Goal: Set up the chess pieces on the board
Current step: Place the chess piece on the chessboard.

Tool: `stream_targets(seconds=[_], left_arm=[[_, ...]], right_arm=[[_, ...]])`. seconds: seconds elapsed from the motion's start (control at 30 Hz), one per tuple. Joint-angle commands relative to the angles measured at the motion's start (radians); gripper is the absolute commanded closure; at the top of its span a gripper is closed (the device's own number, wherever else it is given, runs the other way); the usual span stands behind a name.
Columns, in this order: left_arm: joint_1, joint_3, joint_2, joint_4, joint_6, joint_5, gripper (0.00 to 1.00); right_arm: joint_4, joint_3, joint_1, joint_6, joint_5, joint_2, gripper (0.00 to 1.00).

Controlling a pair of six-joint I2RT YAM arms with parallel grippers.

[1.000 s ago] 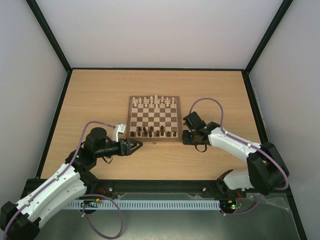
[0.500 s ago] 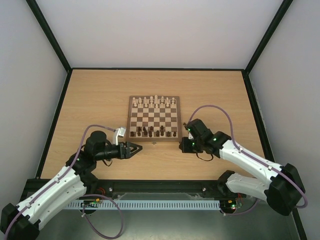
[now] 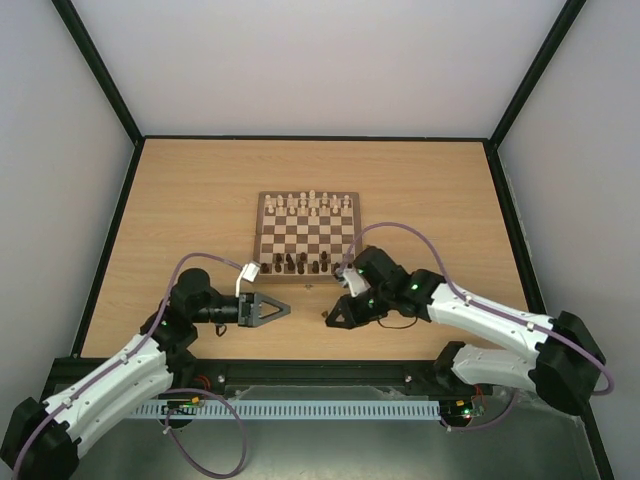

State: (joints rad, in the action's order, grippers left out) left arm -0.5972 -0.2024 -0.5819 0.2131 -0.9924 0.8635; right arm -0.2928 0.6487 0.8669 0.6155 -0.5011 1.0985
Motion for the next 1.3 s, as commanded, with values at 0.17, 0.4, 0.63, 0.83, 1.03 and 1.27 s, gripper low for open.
stream_targets(seconds=[0.17,0.4,0.63,0.83,1.03,1.27], left_arm=[[-0.061,0.035,0.006,0.09,-0.048,0.221,0.19],[-0.062,0.059,0.107,0.008,-0.041,0.249,0.31],[-0.062,0.07,0.107,0.011,-0.036,0.25,0.33],[-0.062,0.072,0.082,0.021,-0.024,0.252,0.35],[-0.062,0.072,0.07,0.015,-0.008,0.262,0.48],[-0.062,0.077,0.067,-0.002,0.012,0.265,0.58]], right_arm=[[0.026,0.177,0.174,-0.115,-0.084,0.138,0.94],[0.053,0.223,0.204,-0.144,-0.166,0.156,0.94],[0.046,0.246,0.246,-0.158,-0.17,0.178,0.94],[0.046,0.246,0.268,-0.161,-0.165,0.186,0.94],[0.045,0.257,0.27,-0.17,-0.17,0.2,0.94],[0.034,0.282,0.272,-0.188,-0.175,0.243,0.94]])
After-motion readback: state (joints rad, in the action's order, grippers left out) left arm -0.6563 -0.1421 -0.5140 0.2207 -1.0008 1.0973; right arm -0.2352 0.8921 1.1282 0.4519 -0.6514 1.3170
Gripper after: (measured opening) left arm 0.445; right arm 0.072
